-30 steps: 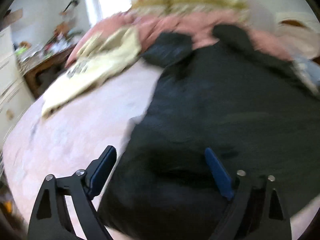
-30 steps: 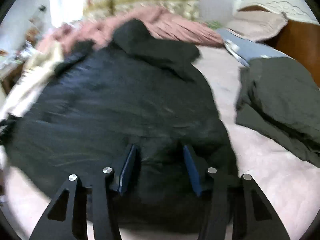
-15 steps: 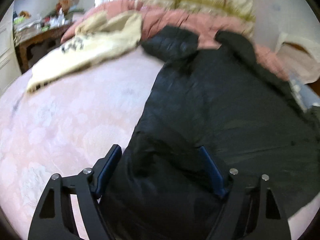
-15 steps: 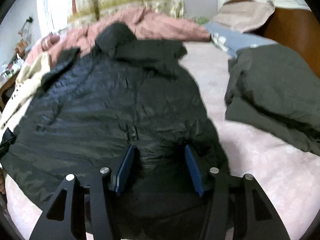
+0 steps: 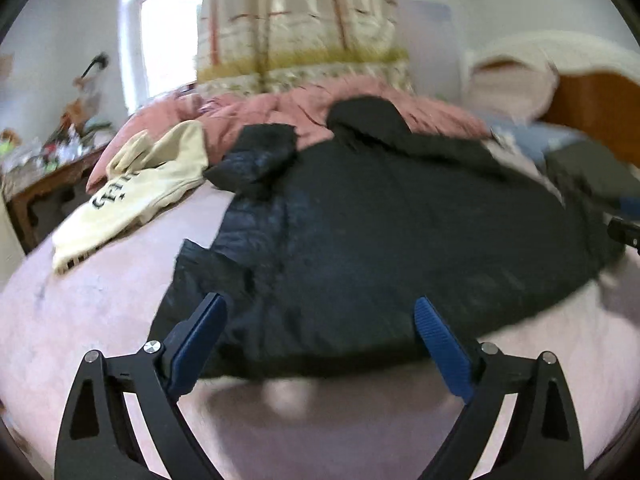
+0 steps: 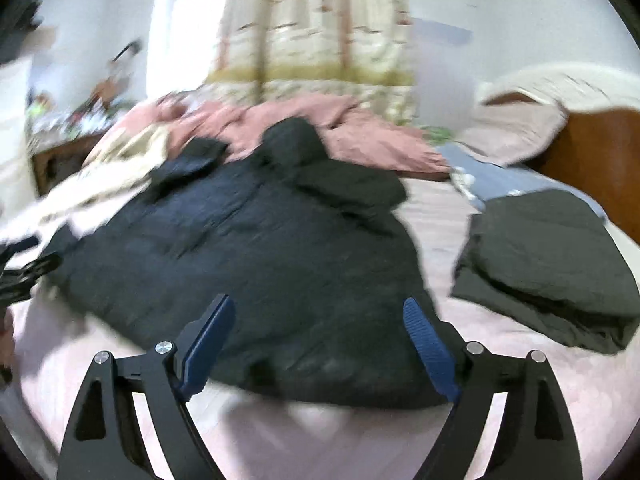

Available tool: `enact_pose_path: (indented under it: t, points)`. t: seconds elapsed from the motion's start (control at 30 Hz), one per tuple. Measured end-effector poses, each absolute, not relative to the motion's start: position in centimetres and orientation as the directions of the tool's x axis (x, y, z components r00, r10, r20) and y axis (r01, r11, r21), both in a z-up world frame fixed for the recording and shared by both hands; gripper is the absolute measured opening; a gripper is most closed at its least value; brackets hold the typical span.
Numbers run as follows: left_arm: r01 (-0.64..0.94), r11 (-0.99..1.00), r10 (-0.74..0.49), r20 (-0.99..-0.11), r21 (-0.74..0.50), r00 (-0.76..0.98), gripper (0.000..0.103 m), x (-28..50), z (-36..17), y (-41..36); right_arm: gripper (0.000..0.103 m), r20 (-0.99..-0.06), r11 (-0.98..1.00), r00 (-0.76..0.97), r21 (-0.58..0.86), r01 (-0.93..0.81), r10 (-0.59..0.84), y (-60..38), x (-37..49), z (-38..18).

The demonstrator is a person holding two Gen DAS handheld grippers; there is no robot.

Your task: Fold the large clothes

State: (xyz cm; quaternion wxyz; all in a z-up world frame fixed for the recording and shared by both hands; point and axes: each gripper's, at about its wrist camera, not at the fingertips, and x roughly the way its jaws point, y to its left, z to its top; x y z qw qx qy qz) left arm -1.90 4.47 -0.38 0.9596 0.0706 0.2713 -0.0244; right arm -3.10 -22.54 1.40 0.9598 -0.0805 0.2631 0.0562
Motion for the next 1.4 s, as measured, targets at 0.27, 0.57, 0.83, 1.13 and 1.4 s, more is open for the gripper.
enact_pose_path:
  t: [0.27, 0.57, 0.83, 1.13, 1.4]
  points:
    - [0.148, 0.944, 0.064, -0.605, 0.293, 0.793, 0.095, -2.0, -2.5, 2.6, 0.088, -0.586, 0.924, 0.809, -0.330, -0.192, -0.041, -18.6, -3.3, -1.2]
    - [-0.079, 0.984, 0.170, -0.683, 0.162, 0.710, 0.091, 0.6, -3.9, 8.6, 0.088, -0.654, 0.938, 0.741, -0.330, -0.102, -0.149, -21.4, -1.2, -2.4]
    - [0.004, 0.998, 0.045, -0.686, 0.069, 0.726, 0.030, 0.5, -3.3, 8.0, 0.041, -0.662, 0.950, 0.740, -0.294, -0.105, -0.123, -21.8, -0.4, -2.6]
    - [-0.026, 1.000, 0.011, -0.666, -0.013, 0.746, 0.004, -6.6, -0.3, 9.5, 0.023, -0.685, 0.957, 0.725, -0.253, -0.144, -0.072, -22.0, -6.4, -0.8]
    - [0.011, 0.996, 0.045, -0.589, 0.092, 0.807, 0.067, -9.5, 1.0, 7.4, 0.050, -0.663, 0.967, 0.745, -0.233, -0.106, -0.078, -22.7, -7.8, -0.7]
